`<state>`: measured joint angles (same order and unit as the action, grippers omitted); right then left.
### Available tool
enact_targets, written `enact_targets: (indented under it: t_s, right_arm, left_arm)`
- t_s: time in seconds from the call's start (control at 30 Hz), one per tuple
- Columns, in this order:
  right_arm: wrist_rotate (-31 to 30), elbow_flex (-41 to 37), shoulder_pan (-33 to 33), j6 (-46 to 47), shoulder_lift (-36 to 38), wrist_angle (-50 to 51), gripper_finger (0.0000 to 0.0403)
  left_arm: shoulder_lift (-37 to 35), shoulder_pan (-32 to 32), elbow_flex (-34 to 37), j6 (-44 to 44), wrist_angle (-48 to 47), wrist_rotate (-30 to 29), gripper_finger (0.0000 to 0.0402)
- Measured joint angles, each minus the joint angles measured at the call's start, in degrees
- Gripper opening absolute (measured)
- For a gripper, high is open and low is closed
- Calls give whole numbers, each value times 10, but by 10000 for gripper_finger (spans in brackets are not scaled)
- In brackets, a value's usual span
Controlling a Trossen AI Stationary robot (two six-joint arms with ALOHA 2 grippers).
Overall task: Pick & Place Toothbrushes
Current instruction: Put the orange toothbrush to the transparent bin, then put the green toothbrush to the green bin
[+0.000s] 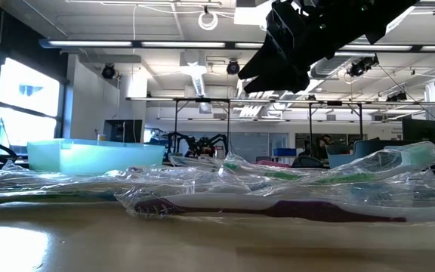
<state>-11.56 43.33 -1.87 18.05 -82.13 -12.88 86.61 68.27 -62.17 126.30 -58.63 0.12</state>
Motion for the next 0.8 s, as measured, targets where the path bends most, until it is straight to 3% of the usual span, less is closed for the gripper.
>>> enact_targets:
  t_s: [0.43,0.63,0.8]
  right_arm:
    - [13,0,0,12,0,2,231]
    - [13,0,0,12,0,2,231]
    - [13,0,0,12,0,1,231]
  left_arm:
    - [0,0,0,-3,-28,-11,165]
    - [-2,0,0,-23,-72,-25,161]
    - [-17,0,-11,-53,-126,-92,145]
